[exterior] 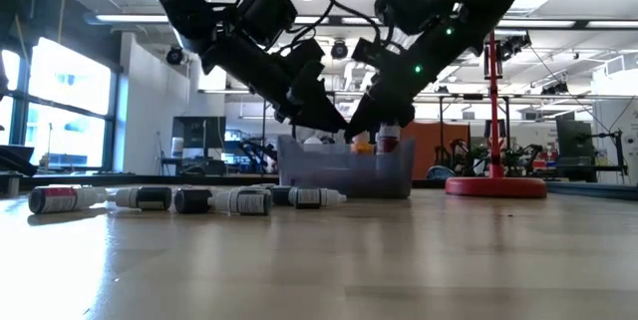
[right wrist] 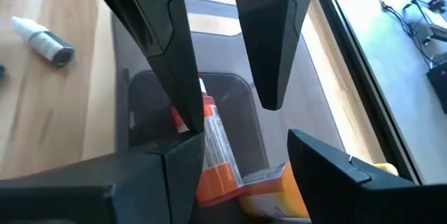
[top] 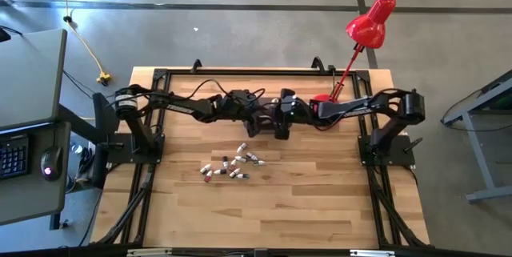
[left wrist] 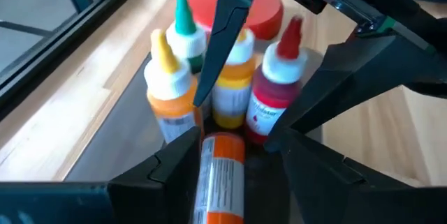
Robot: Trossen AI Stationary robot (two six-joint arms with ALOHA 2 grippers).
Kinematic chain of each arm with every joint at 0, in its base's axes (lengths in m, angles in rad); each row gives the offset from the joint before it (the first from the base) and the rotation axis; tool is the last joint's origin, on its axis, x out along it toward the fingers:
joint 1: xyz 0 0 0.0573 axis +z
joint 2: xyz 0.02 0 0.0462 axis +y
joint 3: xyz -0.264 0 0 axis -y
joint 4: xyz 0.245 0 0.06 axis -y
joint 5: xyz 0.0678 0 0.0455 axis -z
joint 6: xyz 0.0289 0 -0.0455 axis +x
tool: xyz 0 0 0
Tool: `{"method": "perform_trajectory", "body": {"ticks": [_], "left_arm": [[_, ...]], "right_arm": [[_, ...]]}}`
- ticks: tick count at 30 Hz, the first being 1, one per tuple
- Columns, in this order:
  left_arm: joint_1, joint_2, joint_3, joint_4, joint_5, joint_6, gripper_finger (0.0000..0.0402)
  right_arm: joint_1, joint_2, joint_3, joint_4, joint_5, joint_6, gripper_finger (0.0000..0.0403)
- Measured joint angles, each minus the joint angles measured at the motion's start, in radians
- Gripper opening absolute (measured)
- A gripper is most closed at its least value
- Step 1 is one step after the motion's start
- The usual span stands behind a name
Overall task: Pick & Place food coloring
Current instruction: Put the big orange food coloring bottle into the black bin
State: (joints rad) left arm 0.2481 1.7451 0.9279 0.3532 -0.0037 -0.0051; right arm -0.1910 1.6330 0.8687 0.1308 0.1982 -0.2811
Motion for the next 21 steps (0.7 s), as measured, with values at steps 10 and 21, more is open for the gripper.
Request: {"method": "perform_trajectory", "body": {"ticks": [10, 21], "left_arm": [[0.041, -0.052, 0.215, -0.629, -0.033, 0.134, 0.0193], [0.060, 0.061, 0.480, -0.990, 0.101, 0.211, 0.0193]], "right_arm": [[0.066, -0.160, 0.004, -0.066, -0.051, -0.002, 0.0199], [0.146, -0.337, 0.002, -0.129, -0.038, 0.046, 0.0199]]}}
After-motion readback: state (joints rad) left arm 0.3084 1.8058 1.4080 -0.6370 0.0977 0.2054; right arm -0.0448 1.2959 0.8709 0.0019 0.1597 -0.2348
